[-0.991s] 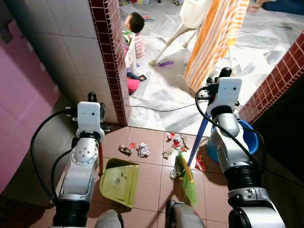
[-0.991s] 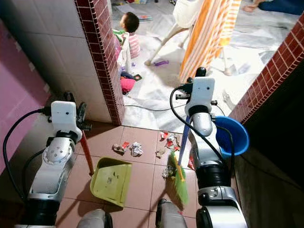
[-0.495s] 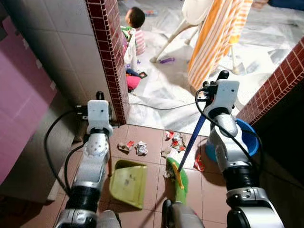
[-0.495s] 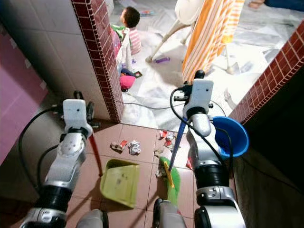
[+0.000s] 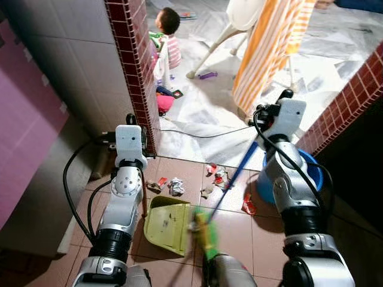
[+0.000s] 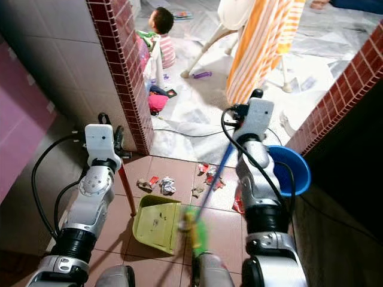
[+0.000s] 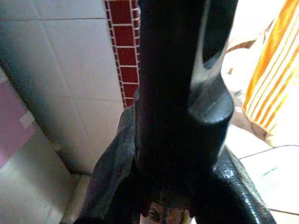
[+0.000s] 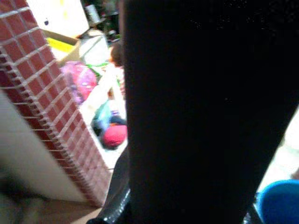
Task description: Sweep floor
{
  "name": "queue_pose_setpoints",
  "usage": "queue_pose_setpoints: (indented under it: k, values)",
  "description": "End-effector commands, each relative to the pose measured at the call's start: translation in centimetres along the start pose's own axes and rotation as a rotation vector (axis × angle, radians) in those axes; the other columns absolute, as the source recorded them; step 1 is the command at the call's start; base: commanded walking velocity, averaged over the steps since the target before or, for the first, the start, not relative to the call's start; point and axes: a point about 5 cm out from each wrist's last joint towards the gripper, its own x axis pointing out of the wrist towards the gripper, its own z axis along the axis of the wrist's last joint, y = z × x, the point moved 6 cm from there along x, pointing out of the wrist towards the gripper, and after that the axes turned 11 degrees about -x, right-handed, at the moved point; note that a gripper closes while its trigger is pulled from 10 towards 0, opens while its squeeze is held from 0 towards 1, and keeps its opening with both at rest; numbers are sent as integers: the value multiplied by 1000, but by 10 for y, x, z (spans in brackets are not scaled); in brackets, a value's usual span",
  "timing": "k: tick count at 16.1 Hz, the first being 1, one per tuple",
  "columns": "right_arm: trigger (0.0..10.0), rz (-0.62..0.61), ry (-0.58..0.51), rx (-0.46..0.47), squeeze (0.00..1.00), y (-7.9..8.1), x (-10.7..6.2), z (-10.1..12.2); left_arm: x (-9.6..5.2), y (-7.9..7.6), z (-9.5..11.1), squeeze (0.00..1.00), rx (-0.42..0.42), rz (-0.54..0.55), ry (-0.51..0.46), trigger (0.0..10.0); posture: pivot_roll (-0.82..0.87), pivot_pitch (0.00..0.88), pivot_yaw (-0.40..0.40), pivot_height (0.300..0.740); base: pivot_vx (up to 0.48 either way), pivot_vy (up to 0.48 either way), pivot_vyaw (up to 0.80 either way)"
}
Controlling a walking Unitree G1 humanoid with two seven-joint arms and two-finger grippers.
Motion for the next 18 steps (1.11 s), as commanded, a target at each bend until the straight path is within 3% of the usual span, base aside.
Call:
queue_pose_setpoints:
  k: [1, 5, 9, 12, 14, 15, 17, 18]
  values:
    - [10000, 48, -33, 93, 0, 10, 3, 15, 3, -4, 11, 0, -2, -5, -50, 10000, -42, 131, -54, 740, 0, 0, 0]
    - [10000, 116, -17, 74, 0, 23, 4, 25, 4, 1, 12, 0, 20, -3, -65, 10000, -47, 123, -92, 740, 0, 0, 0]
    - [10000, 134, -103, -15, 0, 28, -3, 32, -1, 6, 9, 0, -13, -8, -45, 10000, -29, 118, -31, 740, 0, 0, 0]
    - [10000, 130, -126, -79, 0, 26, 4, 31, -1, 14, -13, 0, -89, 36, 30, 10000, -58, 28, -21, 740, 0, 0, 0]
    - [10000, 156, -213, -161, 0, 32, 5, 53, 4, -5, -2, 0, -85, -36, 8, 10000, -34, 0, -54, 740, 0, 0, 0]
    - [10000, 169, -210, -173, 0, 38, 6, 44, 4, -6, 0, 0, -83, -61, -6, 10000, -25, 7, -57, 740, 0, 0, 0]
    - [10000, 150, -184, -203, 0, 39, 8, 29, 3, 7, -12, 0, -92, -10, 25, 10000, -19, 4, -31, 740, 0, 0, 0]
    - [10000, 122, -217, -192, 0, 37, 9, 37, 3, 6, -6, 0, -109, -26, 13, 10000, -4, 10, -11, 740, 0, 0, 0]
